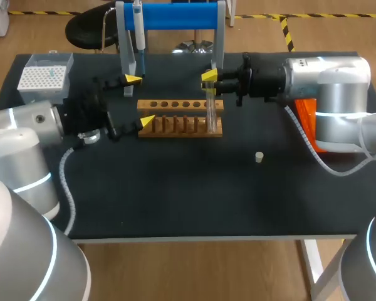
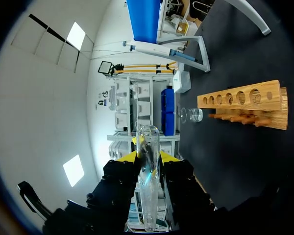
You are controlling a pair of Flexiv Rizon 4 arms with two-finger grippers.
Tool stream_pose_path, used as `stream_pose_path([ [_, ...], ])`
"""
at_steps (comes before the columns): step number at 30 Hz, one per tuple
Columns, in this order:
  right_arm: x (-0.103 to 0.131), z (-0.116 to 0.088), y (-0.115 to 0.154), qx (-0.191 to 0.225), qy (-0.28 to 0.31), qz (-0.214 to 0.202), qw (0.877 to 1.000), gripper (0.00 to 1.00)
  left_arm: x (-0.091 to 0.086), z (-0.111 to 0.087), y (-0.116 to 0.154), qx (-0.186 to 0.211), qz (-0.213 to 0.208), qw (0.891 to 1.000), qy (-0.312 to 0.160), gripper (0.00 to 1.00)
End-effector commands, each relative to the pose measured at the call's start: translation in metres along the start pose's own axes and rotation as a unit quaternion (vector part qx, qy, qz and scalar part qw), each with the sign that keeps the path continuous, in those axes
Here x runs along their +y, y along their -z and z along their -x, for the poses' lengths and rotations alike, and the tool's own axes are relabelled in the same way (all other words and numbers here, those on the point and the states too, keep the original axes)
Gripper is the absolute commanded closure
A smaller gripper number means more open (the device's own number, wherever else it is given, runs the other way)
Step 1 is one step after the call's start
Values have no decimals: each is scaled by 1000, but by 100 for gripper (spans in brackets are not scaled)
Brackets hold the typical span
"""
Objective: Invert the test tube, pick up the pipette, mount the tip to pipette, aspirate from beaker and dispense into the tube, eject the tip, return the pipette, and cap with the stopper.
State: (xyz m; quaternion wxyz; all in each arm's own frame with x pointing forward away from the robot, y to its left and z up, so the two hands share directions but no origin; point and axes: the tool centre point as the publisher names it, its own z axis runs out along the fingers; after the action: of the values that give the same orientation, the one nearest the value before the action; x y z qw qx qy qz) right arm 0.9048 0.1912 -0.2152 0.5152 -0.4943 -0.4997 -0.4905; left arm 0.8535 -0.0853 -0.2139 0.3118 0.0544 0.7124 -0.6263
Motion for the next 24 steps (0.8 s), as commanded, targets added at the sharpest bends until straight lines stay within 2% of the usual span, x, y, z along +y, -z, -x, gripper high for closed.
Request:
stream_pose_path([
  [1, 0, -1, 1, -2, 0, 0, 1000, 100, 7, 3, 5, 38, -101, 992, -67, 0],
  [3, 0, -1, 1, -2, 0, 0, 1000, 100, 7, 3, 5, 38, -101, 992, -67, 0],
  [6, 0, -1, 1, -2, 0, 0, 1000, 100, -2, 10, -1, 46, -83, 975, -200, 0],
  [7, 0, -1, 1, -2, 0, 0, 1000, 100, -4, 11, -3, 51, -65, 967, -243, 0],
  [8, 0, -1, 1, -2, 0, 0, 1000, 100, -9, 10, -7, 61, -66, 950, -299, 0],
  [10, 0, -1, 1, -2, 0, 0, 1000, 100, -12, 9, -14, 70, -38, 931, -357, 0],
  [11, 0, -1, 1, -2, 0, 0, 1000, 100, -15, 8, -16, 71, -50, 921, -381, 0],
  [14, 0, -1, 1, -2, 0, 0, 1000, 100, -18, 3, -26, 75, -49, 901, -424, 0],
  [17, 0, -1, 1, -2, 0, 0, 1000, 100, -17, -2, -33, 77, -54, 887, -453, 0],
  [24, 0, -1, 1, -2, 0, 0, 1000, 100, -21, -17, -41, 59, -88, 860, -499, 0],
])
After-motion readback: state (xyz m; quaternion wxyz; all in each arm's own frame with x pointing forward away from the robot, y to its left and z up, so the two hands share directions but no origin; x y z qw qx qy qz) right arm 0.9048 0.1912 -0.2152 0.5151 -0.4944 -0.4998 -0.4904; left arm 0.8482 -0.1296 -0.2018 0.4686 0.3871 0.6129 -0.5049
